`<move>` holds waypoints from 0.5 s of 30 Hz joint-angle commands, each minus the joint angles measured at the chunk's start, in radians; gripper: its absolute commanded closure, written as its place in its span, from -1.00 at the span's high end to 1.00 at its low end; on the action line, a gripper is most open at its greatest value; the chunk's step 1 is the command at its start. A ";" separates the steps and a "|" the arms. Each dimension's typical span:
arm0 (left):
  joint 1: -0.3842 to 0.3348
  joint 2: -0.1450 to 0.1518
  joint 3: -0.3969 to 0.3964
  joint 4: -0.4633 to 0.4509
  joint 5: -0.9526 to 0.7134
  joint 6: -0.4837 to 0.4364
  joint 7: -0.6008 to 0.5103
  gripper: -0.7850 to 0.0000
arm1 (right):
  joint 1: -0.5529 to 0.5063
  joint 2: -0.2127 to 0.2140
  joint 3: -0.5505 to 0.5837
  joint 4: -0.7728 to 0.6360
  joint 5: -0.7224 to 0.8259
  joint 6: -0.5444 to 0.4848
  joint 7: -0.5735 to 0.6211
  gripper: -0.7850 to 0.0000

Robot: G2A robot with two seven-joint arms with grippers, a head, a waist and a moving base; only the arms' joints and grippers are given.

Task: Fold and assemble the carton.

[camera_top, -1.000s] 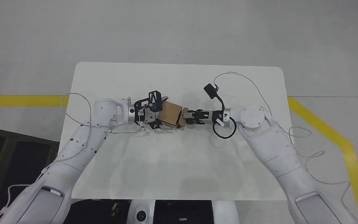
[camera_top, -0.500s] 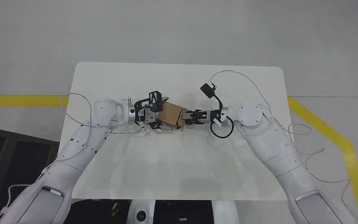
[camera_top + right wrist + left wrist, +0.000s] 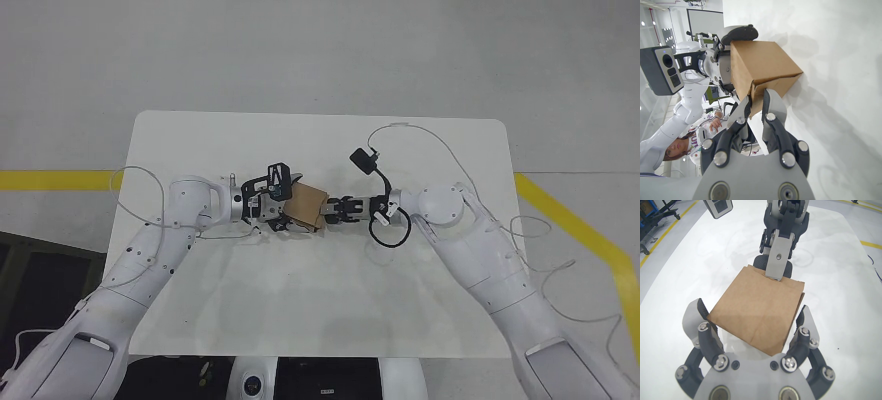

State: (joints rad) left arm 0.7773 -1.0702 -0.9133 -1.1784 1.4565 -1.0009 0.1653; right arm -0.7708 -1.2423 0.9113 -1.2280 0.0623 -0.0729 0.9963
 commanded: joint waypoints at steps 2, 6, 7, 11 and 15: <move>0.001 0.000 -0.001 0.001 0.000 0.001 -0.002 1.00 | -0.012 0.003 0.012 -0.011 0.012 -0.012 0.001 -0.59; 0.002 0.000 -0.003 0.003 -0.001 0.002 -0.003 1.00 | -0.037 0.012 0.036 -0.040 0.017 -0.017 0.007 -0.53; 0.002 0.000 -0.003 0.003 -0.001 0.002 -0.003 1.00 | -0.043 0.014 0.043 -0.048 0.018 -0.018 0.011 -0.51; 0.002 0.000 -0.003 0.002 -0.001 0.002 -0.005 1.00 | -0.067 0.023 0.064 -0.073 0.016 -0.016 0.020 -0.57; 0.003 0.000 -0.004 0.002 0.000 0.002 -0.004 1.00 | -0.083 0.029 0.075 -0.075 0.012 -0.006 0.038 -1.00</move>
State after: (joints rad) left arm 0.7802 -1.0704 -0.9174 -1.1767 1.4563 -0.9989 0.1614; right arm -0.8513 -1.2136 0.9862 -1.3021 0.0758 -0.0816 1.0312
